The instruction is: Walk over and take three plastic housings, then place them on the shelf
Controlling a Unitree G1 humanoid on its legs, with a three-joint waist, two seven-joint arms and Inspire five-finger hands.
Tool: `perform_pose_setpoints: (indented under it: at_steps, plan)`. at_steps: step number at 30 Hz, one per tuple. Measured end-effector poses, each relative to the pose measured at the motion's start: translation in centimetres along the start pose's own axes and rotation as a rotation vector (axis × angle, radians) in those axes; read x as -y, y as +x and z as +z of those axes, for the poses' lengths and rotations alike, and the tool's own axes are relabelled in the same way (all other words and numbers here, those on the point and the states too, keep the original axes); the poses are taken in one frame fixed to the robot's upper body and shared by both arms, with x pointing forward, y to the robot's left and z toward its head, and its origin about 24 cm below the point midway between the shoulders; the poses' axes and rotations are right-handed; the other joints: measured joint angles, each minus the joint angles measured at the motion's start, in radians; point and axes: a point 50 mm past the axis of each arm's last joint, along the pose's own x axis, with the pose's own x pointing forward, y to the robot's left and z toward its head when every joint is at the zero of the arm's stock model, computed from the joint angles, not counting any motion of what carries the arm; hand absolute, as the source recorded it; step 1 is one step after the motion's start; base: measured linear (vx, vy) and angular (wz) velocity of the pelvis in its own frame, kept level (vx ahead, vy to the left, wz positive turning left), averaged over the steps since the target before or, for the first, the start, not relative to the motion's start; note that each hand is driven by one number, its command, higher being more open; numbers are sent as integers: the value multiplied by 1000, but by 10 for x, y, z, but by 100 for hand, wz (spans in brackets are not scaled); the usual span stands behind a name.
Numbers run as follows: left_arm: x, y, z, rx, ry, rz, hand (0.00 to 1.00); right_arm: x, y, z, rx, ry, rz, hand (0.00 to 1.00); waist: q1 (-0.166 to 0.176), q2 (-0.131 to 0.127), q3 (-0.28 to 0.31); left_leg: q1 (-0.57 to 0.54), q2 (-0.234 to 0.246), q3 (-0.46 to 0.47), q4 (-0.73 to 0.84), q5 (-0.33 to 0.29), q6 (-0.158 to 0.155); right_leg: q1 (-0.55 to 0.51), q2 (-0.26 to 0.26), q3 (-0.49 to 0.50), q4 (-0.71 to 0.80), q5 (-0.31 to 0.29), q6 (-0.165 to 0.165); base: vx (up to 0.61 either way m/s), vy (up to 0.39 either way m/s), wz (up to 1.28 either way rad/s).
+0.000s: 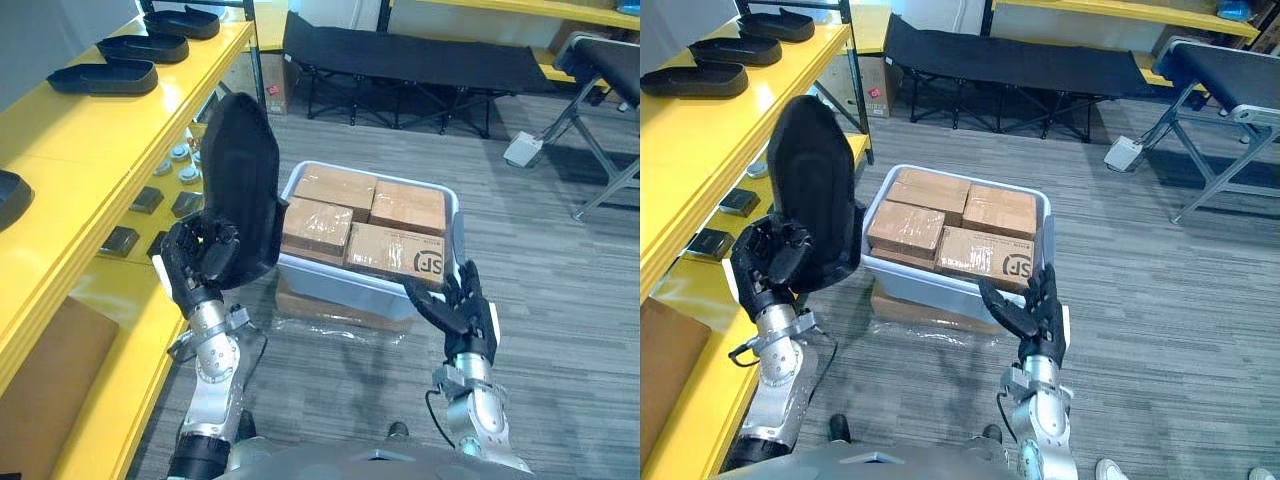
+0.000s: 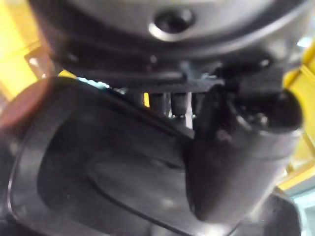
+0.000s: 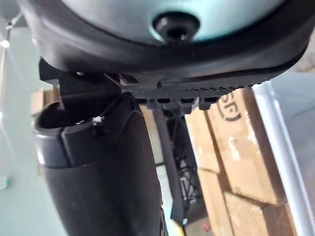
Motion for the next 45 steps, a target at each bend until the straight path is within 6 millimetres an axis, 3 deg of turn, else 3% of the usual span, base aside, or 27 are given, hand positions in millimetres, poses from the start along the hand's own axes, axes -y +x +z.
perform_pose_setpoints:
  at_steps: [4, 9, 13, 16, 21, 25, 27, 29, 30, 32, 34, 37, 40, 45]
  plan:
    - [-11, -8, 3, -43, -138, 0, 0, 10, -4, -7, -33, 14, -29, 100, 0, 3, -1, 0, -1, -5, 0, 0, 0, 10, 0, -3, -1, 0, 0, 11, -6, 4]
    - [-10, -10, 21, 14, -208, -16, 0, -9, 4, -4, -18, 23, 58, 100, 29, 9, -2, -25, -6, -71, -1, 6, 3, 41, 0, -80, -8, -9, -10, -41, -10, 38]
    - [-16, -12, 45, 106, -240, 3, 0, -57, 21, 0, 12, -35, 278, 100, 88, 22, -9, -53, -21, -158, -1, 11, 4, 90, 0, -172, -23, -13, -9, -33, -3, 55]
    - [-25, -12, 61, 187, -256, 35, 0, -80, 29, 7, 54, -76, 373, 100, 145, 31, -13, -83, -39, -230, 0, 32, 9, 123, 1, -244, -27, -17, -3, -3, -22, 74]
    - [-62, -19, 75, 251, -172, 155, 0, -98, 38, 18, 110, -99, 431, 100, 208, 29, -14, -92, -53, -267, 0, 36, 12, 150, 1, -291, -31, -18, -3, 5, -14, 30]
    - [-82, -30, 73, 228, -127, 239, 0, -102, 41, 23, 124, -86, 444, 100, 219, 28, -13, -92, -52, -283, -1, 39, 12, 155, 1, -303, -6, -48, -7, -32, -14, 14]
    - [-80, -30, 71, 216, -156, 206, 0, -102, 41, 22, 114, -86, 456, 100, 218, 28, -12, -109, -53, -294, -3, 50, 31, 170, 6, -345, 5, -66, 0, -77, -22, 61]
    - [-72, -26, 73, 227, -160, 109, 0, -97, 40, 22, 117, -100, 438, 100, 203, 28, -9, -150, -55, -255, 0, 83, 80, 199, 10, -431, 15, -76, 5, -57, 20, 108]
    - [-71, -26, 73, 229, -160, 86, 0, -96, 41, 22, 116, -107, 430, 100, 205, 29, -8, -158, -61, -263, 0, 91, 79, 202, 7, -445, 25, -81, 7, -24, 45, 99]
    - [-67, -25, 75, 232, -159, 28, 0, -93, 41, 22, 130, -154, 419, 100, 209, 31, 3, -176, -86, -311, 0, 109, 69, 201, -12, -452, 87, -129, -6, -16, 47, 77]
    - [-63, -24, 76, 233, -171, -27, 0, -91, 40, 24, 134, -140, 401, 100, 201, 36, 31, -177, -112, -355, 0, 113, 82, 185, -25, -386, 188, -226, -58, -48, 11, 81]
    - [-55, -21, 77, 232, -181, -98, 0, -78, 36, 27, 143, -108, 338, 100, 188, 28, 50, -195, -140, -362, 0, 130, 105, 164, -24, -298, 266, -314, -69, -75, -44, 87]
    - [-51, -21, 76, 227, -191, -115, 0, -72, 38, 31, 156, -99, 321, 100, 177, 28, 65, -207, -144, -344, 1, 157, 118, 164, -27, -295, 282, -319, -22, -45, -28, 34]
    - [-43, -22, 72, 206, -213, -132, 0, -74, 37, 35, 179, -113, 377, 100, 173, 44, 77, -199, -142, -306, 1, 152, 113, 147, -46, -269, 313, -333, 13, -52, -2, -9]
